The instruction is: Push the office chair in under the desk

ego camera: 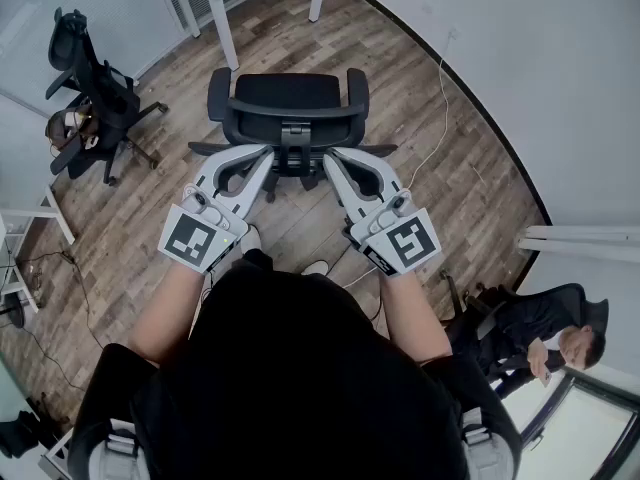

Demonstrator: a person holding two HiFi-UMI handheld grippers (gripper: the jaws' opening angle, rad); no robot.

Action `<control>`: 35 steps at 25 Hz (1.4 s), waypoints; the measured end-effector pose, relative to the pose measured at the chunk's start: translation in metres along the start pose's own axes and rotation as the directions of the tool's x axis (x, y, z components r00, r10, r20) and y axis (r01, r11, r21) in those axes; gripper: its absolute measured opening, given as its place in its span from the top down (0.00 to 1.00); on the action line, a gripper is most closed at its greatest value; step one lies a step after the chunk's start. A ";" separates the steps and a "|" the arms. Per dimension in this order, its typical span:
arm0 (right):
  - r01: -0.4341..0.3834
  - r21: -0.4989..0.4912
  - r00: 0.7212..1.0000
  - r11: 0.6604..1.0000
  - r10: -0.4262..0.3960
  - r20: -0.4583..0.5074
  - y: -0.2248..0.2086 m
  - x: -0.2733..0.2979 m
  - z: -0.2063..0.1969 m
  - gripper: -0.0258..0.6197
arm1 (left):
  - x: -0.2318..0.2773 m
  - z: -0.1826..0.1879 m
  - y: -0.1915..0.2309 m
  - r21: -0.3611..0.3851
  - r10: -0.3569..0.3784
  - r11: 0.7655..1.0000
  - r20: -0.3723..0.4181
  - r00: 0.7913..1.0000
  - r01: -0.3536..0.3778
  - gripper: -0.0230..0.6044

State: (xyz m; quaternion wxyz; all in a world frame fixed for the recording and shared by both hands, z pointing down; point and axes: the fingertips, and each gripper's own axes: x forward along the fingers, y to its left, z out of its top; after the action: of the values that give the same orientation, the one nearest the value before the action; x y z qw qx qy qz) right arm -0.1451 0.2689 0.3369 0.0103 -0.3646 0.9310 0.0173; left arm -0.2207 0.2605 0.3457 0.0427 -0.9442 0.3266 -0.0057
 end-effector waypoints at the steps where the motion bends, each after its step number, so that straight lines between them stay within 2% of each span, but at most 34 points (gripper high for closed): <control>1: -0.007 -0.001 1.000 1.000 0.007 0.013 0.001 0.000 0.003 0.96 | 0.000 0.001 0.000 0.002 0.000 1.000 0.003 1.000 0.000 0.97; 4: -0.020 -0.008 0.999 1.000 0.020 0.035 0.005 0.000 0.009 0.96 | 0.001 0.001 0.000 0.008 -0.002 1.000 0.005 1.000 0.002 0.97; 12: -0.009 0.006 1.000 1.000 0.009 0.023 0.002 -0.008 0.006 0.96 | 0.003 0.001 -0.003 0.002 -0.011 1.000 -0.002 1.000 0.011 0.97; 17: -0.042 -0.042 0.997 0.998 0.045 0.061 0.009 -0.021 0.014 0.96 | 0.006 0.000 -0.012 0.008 -0.009 1.000 -0.002 1.000 0.009 0.97; 20: -0.052 -0.048 0.996 0.998 0.055 0.064 0.010 -0.028 0.014 0.96 | 0.008 -0.002 -0.017 0.021 0.011 1.000 -0.027 1.000 -0.011 0.97; 26: -0.091 -0.053 0.996 0.994 0.091 -0.002 0.009 -0.045 -0.003 0.95 | 0.011 -0.011 -0.038 0.053 0.010 0.999 -0.059 0.998 -0.007 0.93; 31: -0.160 -0.051 0.986 0.986 0.156 -0.063 0.008 -0.058 -0.020 0.87 | 0.011 -0.018 -0.044 0.070 0.041 0.997 -0.106 0.993 -0.034 0.88; 35: -0.184 -0.067 0.975 0.981 0.174 -0.137 0.003 -0.061 -0.043 0.79 | 0.008 -0.041 -0.043 0.107 0.025 0.994 -0.204 0.979 -0.003 0.83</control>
State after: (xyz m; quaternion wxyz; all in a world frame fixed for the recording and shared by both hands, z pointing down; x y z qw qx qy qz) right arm -0.1024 0.3104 0.3819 -0.0667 -0.2796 0.9573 0.0311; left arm -0.1894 0.2864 0.3900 0.0590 -0.9326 0.3352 -0.1202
